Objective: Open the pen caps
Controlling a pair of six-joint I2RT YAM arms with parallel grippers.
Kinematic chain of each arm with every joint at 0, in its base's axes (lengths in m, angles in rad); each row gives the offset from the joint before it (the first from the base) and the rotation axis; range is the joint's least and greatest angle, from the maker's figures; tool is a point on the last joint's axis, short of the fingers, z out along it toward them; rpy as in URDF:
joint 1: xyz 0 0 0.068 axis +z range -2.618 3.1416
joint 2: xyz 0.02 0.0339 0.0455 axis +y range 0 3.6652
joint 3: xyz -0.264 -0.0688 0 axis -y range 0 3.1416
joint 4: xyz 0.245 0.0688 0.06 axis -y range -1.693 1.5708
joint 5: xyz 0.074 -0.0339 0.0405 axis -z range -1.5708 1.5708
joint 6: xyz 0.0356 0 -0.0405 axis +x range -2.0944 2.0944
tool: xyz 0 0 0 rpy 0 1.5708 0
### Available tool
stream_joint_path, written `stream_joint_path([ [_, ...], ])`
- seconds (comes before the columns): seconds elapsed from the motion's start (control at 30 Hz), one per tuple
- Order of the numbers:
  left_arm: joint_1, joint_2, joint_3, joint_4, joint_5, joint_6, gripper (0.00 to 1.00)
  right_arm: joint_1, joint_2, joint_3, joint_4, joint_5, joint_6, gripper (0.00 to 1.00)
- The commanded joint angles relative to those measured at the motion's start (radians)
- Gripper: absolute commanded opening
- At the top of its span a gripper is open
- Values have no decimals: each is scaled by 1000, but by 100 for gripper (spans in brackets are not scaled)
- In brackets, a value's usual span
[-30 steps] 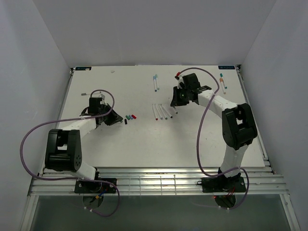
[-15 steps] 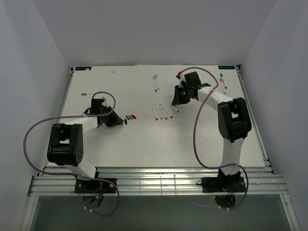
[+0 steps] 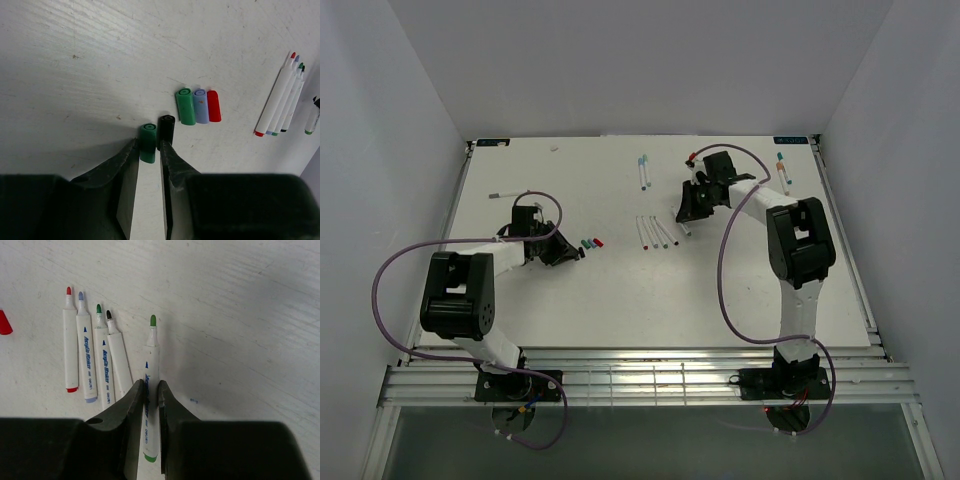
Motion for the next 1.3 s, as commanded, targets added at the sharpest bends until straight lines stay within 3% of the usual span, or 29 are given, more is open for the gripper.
stream_joint_path([
  [0.0,-6,-16,11,4,-9,10,35,-6,13,57,25,-27,-20,8],
  [0.17,-6,-85,29,-14,-28,16,36,-6,53,86,16,-39,-15,8],
  [0.33,-6,-104,124,-112,-20,4,42,-3,67,77,19,-61,0,16],
  [0.5,-4,-64,278,-209,-61,-8,43,3,70,63,25,-75,-3,28],
  [0.67,23,-25,373,-249,-80,-25,59,3,58,49,31,-101,-12,36],
  [0.87,69,57,490,-319,-60,-24,61,3,4,2,53,-98,-5,44],
  [0.9,116,61,497,-319,-69,-21,61,3,-8,-8,56,-82,9,44],
  [1.03,172,120,565,-351,-170,-16,60,9,-123,-75,70,-55,73,45],
  [1.27,207,323,830,-540,-378,-116,60,93,-315,-121,-38,108,63,48],
])
